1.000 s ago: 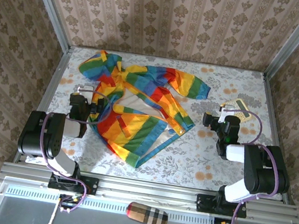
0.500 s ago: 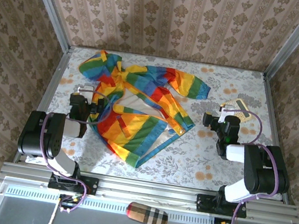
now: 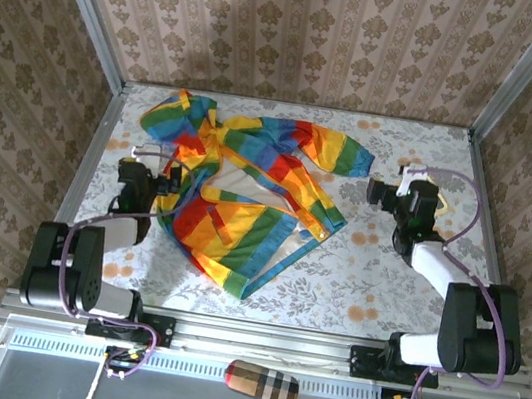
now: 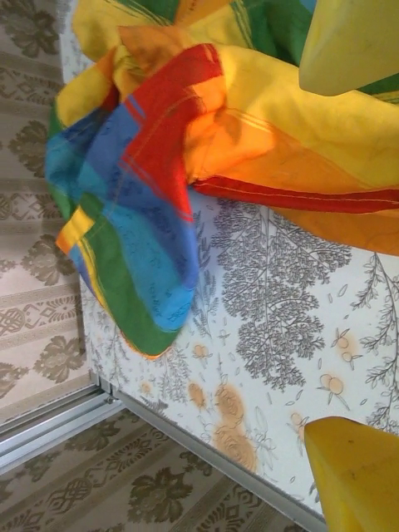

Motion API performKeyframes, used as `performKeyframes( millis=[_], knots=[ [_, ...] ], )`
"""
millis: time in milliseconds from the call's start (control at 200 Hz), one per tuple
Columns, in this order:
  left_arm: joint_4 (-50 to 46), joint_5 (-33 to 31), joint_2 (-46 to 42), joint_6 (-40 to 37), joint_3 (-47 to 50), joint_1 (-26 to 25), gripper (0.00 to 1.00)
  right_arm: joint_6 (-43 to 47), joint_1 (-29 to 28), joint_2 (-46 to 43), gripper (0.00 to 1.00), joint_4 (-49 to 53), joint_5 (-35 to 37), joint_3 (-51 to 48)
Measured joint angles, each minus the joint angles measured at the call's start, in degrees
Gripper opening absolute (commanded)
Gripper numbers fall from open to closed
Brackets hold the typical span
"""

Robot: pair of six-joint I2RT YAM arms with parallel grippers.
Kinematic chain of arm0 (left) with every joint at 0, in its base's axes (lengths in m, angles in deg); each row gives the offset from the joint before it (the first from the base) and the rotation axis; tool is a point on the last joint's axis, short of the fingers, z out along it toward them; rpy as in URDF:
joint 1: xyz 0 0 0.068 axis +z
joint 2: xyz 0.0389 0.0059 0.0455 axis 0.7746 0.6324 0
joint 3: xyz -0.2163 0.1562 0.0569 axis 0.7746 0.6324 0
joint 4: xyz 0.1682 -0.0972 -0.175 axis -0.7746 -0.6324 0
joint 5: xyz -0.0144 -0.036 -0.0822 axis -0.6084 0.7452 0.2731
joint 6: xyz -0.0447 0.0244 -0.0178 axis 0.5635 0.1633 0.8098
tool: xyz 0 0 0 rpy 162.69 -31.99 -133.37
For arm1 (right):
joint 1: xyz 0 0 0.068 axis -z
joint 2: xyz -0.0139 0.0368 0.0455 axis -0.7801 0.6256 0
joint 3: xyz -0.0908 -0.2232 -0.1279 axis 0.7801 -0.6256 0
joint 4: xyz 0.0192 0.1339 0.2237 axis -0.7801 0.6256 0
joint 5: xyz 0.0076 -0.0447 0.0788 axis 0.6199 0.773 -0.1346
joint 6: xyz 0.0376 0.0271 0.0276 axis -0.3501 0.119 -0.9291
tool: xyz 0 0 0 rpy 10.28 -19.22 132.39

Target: Zip up the jacket

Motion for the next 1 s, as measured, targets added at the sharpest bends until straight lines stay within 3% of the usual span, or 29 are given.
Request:
performKeyframes(
  millis=[190,355,550,760,845,1000],
  knots=[
    [-16.5,0.3,-6.7,3.1,-7.7,-0.1,0.87,-2.3,-3.5,0.6,0.98,14.0,2.1,8.8],
    [-31.2,0.9,-10.3,5.7,-13.1,-2.7,0.76,-3.6,-10.4,8.1,0.97,25.3,2.5,17.6],
    [-44.4,1.5,-10.2,11.5,-15.5,-10.1,0.67,-5.1,-16.9,20.7,0.99,35.3,1.4,27.7],
    [-49.7,1.4,-3.1,20.8,-15.7,-20.2,0.61,-5.9,-21.3,32.2,0.96,42.1,1.3,35.1],
    [-51.2,1.4,1.6,24.0,-17.0,-22.4,0.58,-6.1,-22.1,34.8,0.82,44.2,1.3,37.0],
    [-55.0,0.5,9.2,27.1,-22.2,-22.8,0.56,-7.4,-22.9,36.2,0.45,46.7,1.1,39.0]
  ],
)
